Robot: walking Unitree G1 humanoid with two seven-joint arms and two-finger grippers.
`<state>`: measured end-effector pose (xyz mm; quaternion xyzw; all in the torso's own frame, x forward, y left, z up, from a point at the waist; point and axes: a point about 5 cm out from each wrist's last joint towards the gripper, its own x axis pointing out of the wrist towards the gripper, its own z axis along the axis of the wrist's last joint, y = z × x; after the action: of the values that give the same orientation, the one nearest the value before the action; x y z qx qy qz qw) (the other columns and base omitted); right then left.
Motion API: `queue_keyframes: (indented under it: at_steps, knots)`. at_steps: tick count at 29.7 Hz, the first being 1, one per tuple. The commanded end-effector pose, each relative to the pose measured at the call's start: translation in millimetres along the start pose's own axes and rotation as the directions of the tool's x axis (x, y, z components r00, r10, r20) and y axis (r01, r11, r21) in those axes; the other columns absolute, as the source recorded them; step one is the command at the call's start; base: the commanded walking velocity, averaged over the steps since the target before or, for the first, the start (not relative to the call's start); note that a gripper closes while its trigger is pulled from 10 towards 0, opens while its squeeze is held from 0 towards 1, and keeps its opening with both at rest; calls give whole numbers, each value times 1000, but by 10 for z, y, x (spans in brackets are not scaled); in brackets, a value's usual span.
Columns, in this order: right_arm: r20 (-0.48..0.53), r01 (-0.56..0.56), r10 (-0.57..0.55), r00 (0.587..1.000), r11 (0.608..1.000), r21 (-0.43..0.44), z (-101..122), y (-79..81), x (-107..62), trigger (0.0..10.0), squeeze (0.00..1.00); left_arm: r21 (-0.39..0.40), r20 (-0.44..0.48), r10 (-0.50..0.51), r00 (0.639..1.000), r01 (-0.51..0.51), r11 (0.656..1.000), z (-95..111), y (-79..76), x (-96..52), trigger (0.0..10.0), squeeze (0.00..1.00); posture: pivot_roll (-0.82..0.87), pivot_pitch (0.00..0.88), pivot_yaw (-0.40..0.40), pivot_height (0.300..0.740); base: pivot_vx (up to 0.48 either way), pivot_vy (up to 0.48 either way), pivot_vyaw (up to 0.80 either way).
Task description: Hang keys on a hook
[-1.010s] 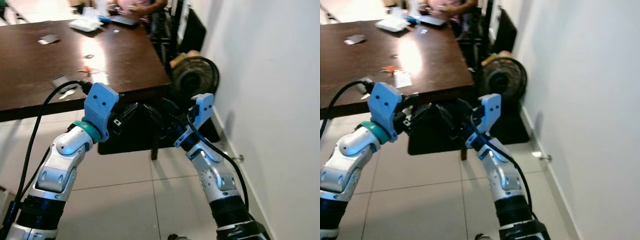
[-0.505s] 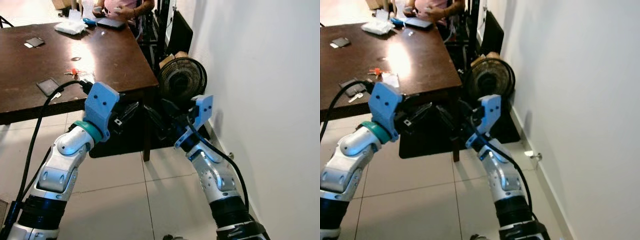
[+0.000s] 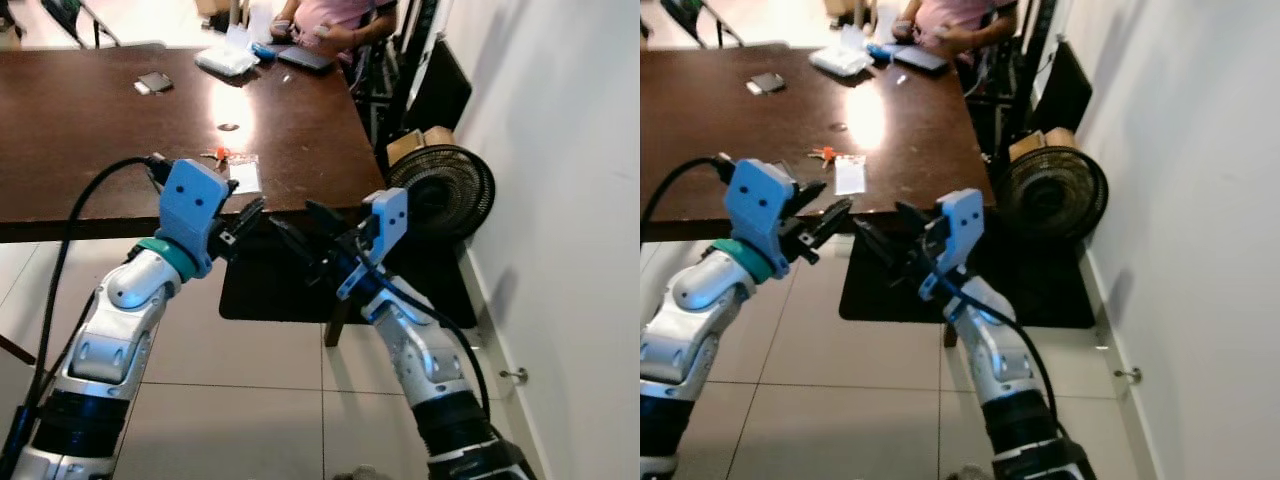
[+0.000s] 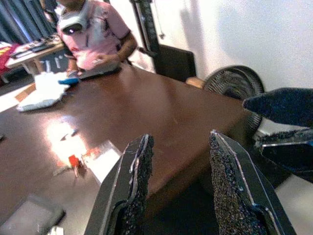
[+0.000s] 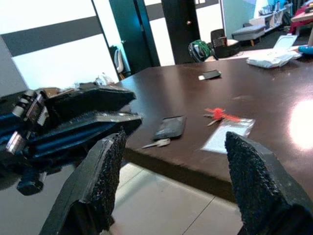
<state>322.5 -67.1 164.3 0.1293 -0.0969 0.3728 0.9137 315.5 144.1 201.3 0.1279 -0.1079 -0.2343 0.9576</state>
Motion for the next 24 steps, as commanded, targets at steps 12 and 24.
queue_keyframes:
  at_steps: [12, 24]
  knots:
    - [-3, 13, -13, 1000, 1000, 8, -23, -18, -16, 10000, 0, 18, -4, -7, 1000, 7, 1000, -6, 3, -10, 10000, 0, 87, 0, 50, 740, 469, 0, 620]
    - [16, 58, -59, 998, 997, 59, -12, -85, -30, 10000, 0, 11, -2, -89, 996, 89, 996, -3, -75, -32, 10000, 0, 85, 0, 51, 740, 469, 0, 0]
